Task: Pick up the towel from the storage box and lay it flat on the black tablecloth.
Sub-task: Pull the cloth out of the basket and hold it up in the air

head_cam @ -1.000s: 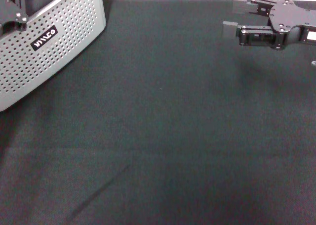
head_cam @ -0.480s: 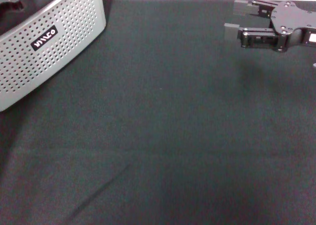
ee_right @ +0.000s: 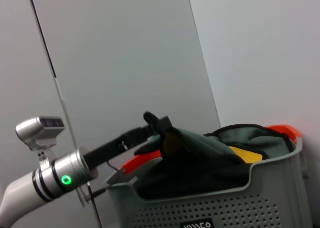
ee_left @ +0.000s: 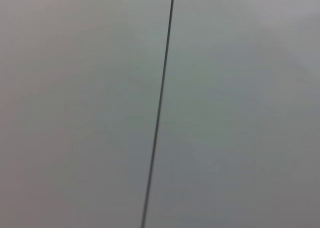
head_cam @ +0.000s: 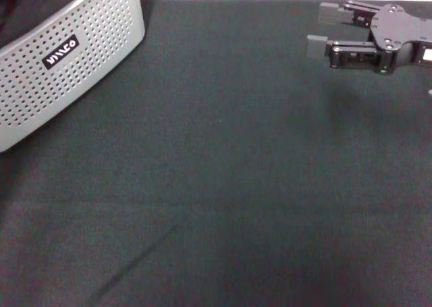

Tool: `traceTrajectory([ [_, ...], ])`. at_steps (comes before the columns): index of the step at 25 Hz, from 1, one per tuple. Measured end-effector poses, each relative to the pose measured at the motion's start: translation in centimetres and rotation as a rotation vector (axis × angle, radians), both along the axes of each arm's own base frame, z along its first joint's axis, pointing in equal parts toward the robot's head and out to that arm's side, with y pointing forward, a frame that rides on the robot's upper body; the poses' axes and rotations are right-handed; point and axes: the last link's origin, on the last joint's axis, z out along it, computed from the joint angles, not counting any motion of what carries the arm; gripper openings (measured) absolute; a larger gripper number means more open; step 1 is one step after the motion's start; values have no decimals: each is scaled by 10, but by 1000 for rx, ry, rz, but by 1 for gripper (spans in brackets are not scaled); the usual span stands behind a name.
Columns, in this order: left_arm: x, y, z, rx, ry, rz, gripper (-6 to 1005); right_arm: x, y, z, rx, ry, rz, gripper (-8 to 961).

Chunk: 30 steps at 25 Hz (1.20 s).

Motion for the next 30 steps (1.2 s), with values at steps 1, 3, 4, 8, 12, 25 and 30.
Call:
traceTrajectory([
  [1, 2, -1, 3, -18, -31, -12, 27, 0, 0, 0, 0, 0, 0, 856],
  [3, 6, -4, 10, -44, -95, -43, 28, 0, 0, 0, -2, -1, 1, 856],
  [4, 8, -6, 13, -56, -127, -65, 28, 0, -1, 0, -3, -1, 2, 856],
  [8, 16, -13, 22, -82, -194, -138, 30, 0, -1, 0, -5, -1, 5, 856],
  [12, 25, -23, 37, -120, -291, -248, 31, 0, -1, -1, -7, -1, 6, 856],
  [25, 43, -52, 65, -192, -465, -499, 35, -1, -4, -6, -19, 3, 10, 856],
  [30, 49, -59, 70, -222, -530, -579, 36, -1, -4, -7, -23, 4, 8, 856],
])
